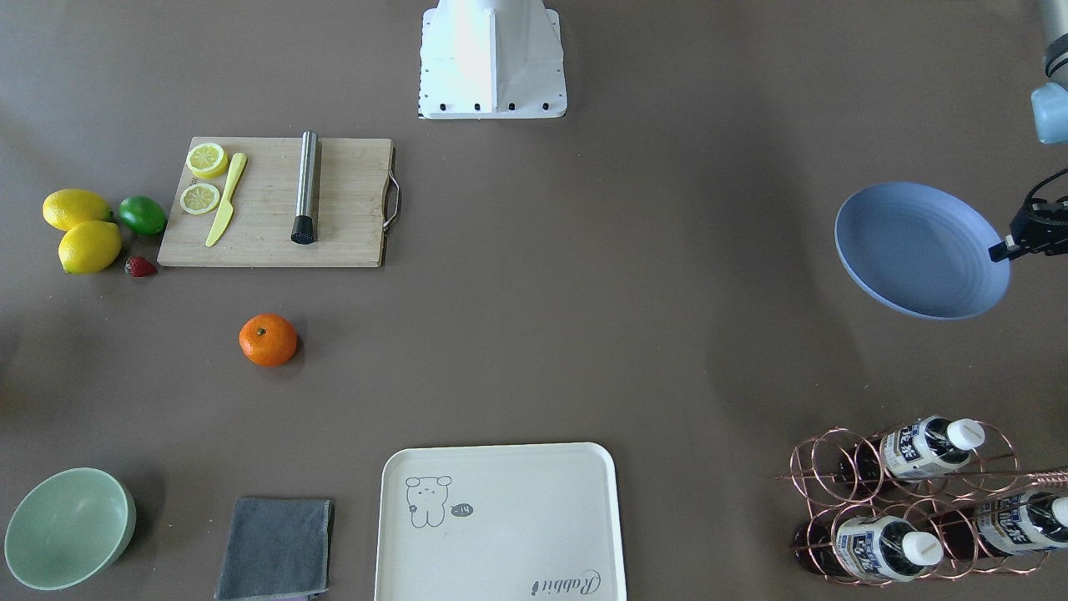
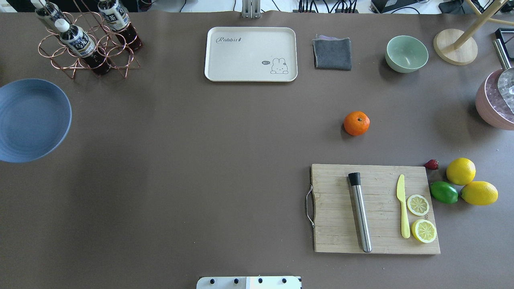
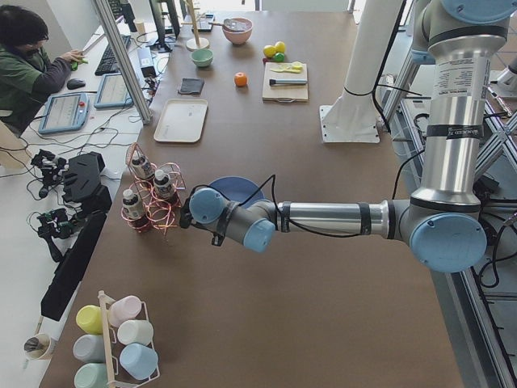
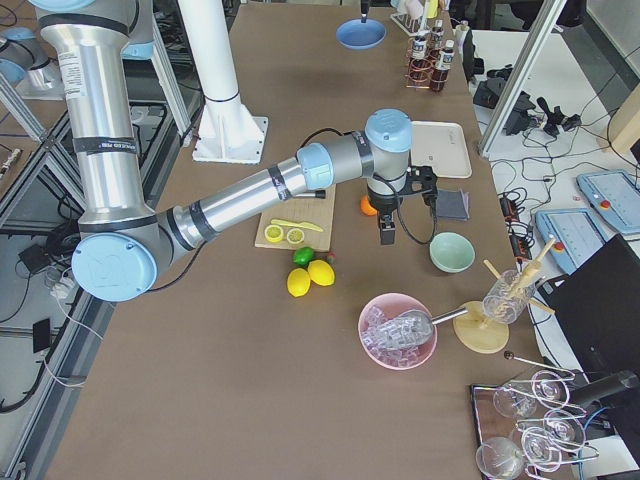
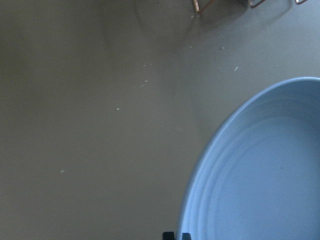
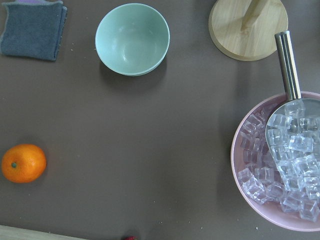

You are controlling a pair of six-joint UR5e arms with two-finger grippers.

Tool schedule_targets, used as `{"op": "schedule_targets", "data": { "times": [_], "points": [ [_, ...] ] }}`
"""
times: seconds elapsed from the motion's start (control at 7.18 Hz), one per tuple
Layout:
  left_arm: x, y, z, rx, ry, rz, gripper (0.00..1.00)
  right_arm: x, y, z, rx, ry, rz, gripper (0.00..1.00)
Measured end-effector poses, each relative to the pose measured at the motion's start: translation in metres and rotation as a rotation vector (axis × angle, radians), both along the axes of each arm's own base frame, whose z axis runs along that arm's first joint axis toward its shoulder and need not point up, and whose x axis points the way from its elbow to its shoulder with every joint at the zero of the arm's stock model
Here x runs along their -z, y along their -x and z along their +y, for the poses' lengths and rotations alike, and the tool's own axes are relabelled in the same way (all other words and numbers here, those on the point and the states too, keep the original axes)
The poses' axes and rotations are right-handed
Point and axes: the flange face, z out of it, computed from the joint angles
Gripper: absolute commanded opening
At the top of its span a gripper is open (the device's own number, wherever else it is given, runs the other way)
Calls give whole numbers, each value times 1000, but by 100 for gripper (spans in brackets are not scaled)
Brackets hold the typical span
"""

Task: Pick orange to plate
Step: 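Push the blue plate with the left gripper toward the table center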

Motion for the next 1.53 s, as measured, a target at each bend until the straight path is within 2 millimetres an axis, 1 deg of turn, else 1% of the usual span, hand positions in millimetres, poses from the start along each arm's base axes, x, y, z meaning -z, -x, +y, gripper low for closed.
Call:
{"op": "schedule_targets", "data": {
  "times": [0.14, 0.28, 0.42, 0.7, 0.84, 0.97, 1.11, 1.25, 1.39, 1.53],
  "points": [
    [49, -30, 8, 15, 37, 8, 0, -1, 6, 0, 11, 1, 1, 100],
    [99, -66, 18, 36, 69, 4, 0, 0, 19, -1, 27, 10, 0, 100],
    [147, -111, 26, 53, 100, 7, 0, 3, 33, -2, 32, 27, -3, 100],
    [237, -215, 38, 91, 157, 35, 0, 13, 55, -5, 15, 72, -15, 100],
    [273, -270, 53, 108, 181, 47, 0, 19, 71, -6, 1, 91, -26, 100],
    [297, -323, 74, 123, 192, 50, 0, 25, 90, -5, -13, 101, -35, 100],
    [311, -371, 97, 139, 192, 45, 0, 28, 110, -3, -28, 109, -33, 100],
    [320, -408, 121, 150, 188, 40, 0, 30, 126, -1, -34, 117, -29, 100],
    [324, -434, 140, 162, 184, 33, 0, 30, 137, 1, -30, 121, -28, 100],
    [323, -454, 149, 173, 178, 20, 0, 30, 144, 2, -24, 124, -26, 100]
  ]
}}
